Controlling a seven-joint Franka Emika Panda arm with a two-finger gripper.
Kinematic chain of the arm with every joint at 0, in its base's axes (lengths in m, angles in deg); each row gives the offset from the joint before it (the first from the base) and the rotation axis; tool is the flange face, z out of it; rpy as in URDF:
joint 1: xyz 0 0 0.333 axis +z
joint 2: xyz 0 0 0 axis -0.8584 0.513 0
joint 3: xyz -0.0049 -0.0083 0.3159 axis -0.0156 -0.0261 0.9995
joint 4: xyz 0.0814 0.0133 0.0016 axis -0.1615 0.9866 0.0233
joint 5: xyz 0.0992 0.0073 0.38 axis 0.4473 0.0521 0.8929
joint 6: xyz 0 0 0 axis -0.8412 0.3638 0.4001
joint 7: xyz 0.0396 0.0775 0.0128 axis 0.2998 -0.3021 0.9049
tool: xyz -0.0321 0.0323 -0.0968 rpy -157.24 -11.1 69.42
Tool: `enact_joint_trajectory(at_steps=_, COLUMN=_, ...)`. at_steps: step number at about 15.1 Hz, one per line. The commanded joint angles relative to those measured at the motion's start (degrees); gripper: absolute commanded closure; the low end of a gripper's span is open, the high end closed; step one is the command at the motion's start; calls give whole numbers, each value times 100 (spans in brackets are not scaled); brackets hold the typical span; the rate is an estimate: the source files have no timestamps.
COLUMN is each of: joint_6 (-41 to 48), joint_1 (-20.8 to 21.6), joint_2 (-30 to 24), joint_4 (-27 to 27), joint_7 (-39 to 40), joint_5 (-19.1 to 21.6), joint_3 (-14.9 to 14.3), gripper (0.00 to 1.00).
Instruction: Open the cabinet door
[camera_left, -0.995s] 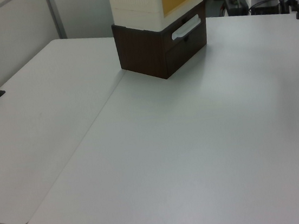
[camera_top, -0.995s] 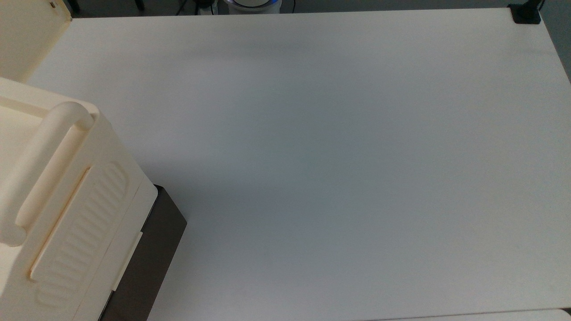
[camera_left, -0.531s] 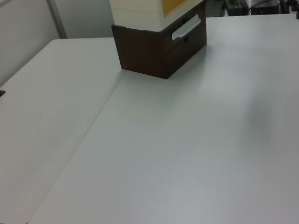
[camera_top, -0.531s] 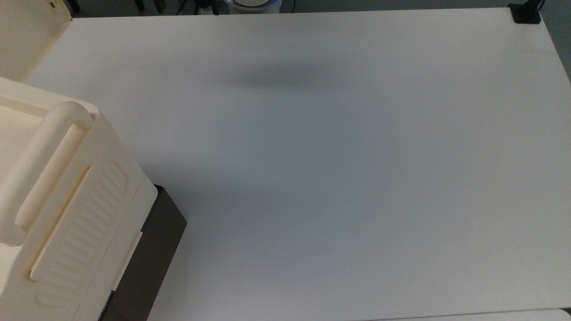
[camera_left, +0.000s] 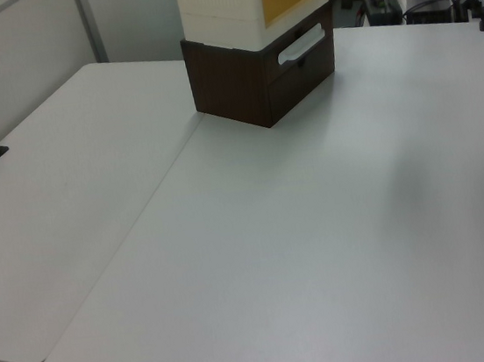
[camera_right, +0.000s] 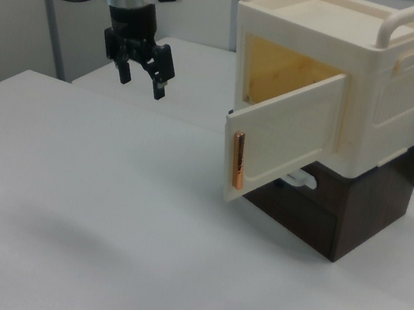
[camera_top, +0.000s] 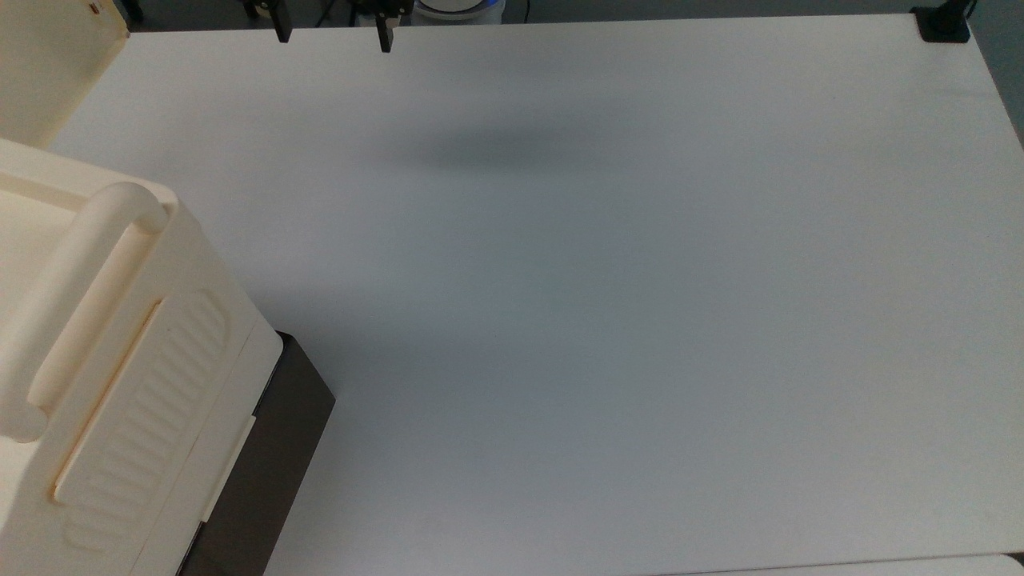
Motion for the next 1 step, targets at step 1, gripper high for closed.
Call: enact_joint_trajectory(at_steps=1, joint_6=-122, joint_1=17, joint_2=-30, joint_4=66, joint_7=-118, joint_5=-141, joint_3=80, gripper=0)
